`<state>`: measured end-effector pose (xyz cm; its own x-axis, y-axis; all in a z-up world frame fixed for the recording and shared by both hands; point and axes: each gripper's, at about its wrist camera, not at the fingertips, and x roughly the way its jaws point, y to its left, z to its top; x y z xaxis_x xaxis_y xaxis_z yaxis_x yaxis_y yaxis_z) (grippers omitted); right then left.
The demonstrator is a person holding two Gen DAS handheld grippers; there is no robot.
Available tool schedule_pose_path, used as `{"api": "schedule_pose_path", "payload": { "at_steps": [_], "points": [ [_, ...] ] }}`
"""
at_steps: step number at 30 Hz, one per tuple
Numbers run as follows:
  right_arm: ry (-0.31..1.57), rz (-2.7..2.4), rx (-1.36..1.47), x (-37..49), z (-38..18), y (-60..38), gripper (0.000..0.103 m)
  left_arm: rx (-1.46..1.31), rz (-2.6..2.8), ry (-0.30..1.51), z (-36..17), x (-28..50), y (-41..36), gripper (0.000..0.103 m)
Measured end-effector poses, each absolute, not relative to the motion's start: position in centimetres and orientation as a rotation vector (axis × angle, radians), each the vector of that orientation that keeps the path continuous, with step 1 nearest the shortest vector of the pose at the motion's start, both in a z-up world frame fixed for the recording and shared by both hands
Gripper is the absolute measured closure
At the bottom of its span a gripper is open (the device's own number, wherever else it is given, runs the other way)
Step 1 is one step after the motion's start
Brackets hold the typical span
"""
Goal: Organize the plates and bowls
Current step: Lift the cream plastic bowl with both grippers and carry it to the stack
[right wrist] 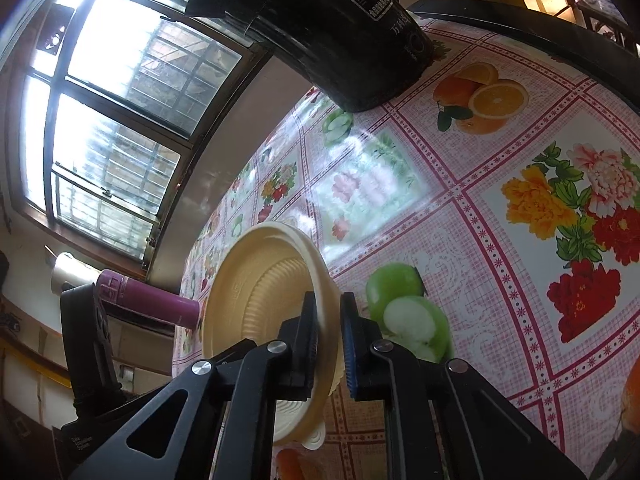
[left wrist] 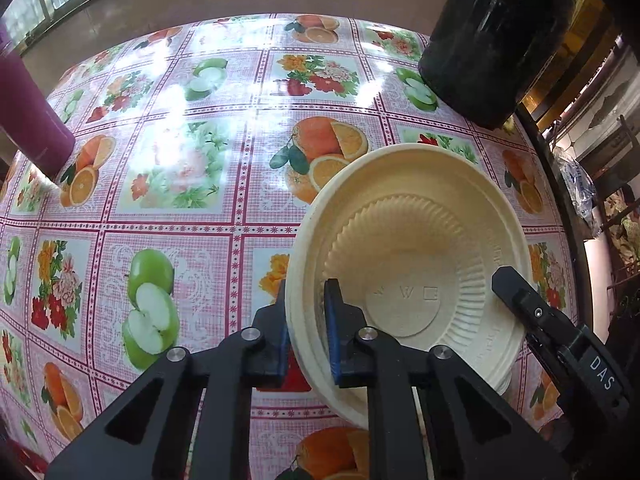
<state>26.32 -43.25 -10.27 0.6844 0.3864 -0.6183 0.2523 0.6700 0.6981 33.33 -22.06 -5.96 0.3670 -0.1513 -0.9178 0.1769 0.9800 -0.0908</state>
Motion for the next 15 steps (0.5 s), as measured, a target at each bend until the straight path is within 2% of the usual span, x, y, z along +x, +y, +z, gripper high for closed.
{"api": "schedule_pose_path", "payload": {
  "at_steps": [7,15],
  "points": [
    [0.796,0.189,0.819,20.0,-5.7,-38.7,0.092,0.083,-0.170,1.023,-0.6,24.5,-17.3,0.090],
    [0.760,0.402,0.715,11.5,-1.1,-26.7,0.090,0.167,-0.056,0.902,3.2,13.3,-6.0,0.087]
  ]
}}
